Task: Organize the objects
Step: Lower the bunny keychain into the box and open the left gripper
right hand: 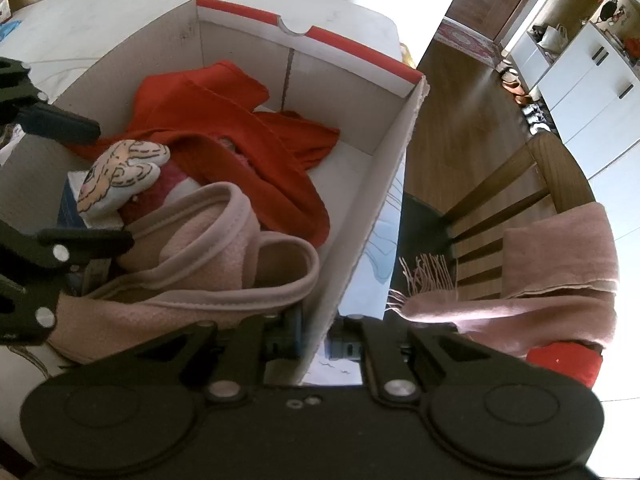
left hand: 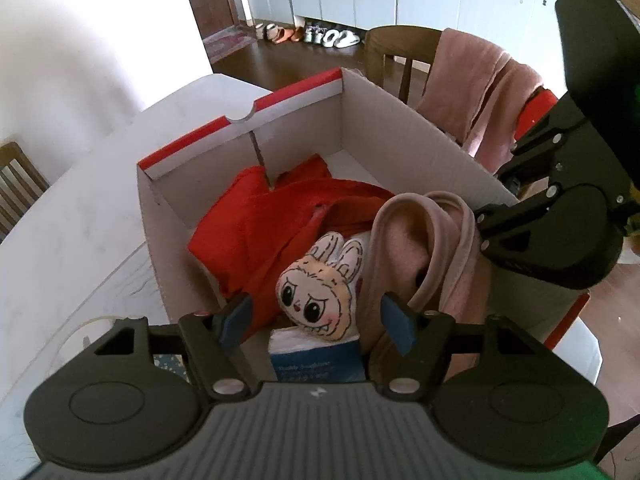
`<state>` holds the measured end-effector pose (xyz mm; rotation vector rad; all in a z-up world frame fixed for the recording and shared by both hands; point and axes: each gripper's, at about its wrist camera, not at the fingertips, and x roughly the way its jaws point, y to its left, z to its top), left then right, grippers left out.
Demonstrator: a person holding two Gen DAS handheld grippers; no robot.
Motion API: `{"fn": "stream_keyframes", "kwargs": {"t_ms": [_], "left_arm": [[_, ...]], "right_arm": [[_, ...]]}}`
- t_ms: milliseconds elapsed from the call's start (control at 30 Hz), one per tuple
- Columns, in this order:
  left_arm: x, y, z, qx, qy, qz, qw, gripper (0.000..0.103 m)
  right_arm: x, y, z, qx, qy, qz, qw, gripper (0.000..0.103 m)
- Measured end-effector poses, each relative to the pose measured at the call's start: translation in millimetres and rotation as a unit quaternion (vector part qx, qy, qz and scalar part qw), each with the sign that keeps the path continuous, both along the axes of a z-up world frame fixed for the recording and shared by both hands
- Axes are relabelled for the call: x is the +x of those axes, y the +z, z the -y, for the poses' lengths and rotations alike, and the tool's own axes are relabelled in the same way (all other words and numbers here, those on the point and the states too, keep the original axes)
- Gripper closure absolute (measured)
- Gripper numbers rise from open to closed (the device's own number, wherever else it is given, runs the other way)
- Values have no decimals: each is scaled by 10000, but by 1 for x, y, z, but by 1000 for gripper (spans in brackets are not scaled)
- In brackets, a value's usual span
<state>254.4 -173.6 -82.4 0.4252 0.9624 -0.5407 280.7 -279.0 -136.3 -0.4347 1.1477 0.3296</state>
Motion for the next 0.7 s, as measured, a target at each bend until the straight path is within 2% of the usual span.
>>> {"fn": "stream_keyframes", "kwargs": {"t_ms": [333, 700], "left_arm": [[-13, 23, -31, -225, 263, 116, 9993, 33], [-23, 48, -102, -363, 998, 325, 9938, 33]], "right_arm": [[0, 1, 0, 3, -1, -3, 10000, 94], [0, 1, 0, -8, 1, -2, 10000, 94]]}}
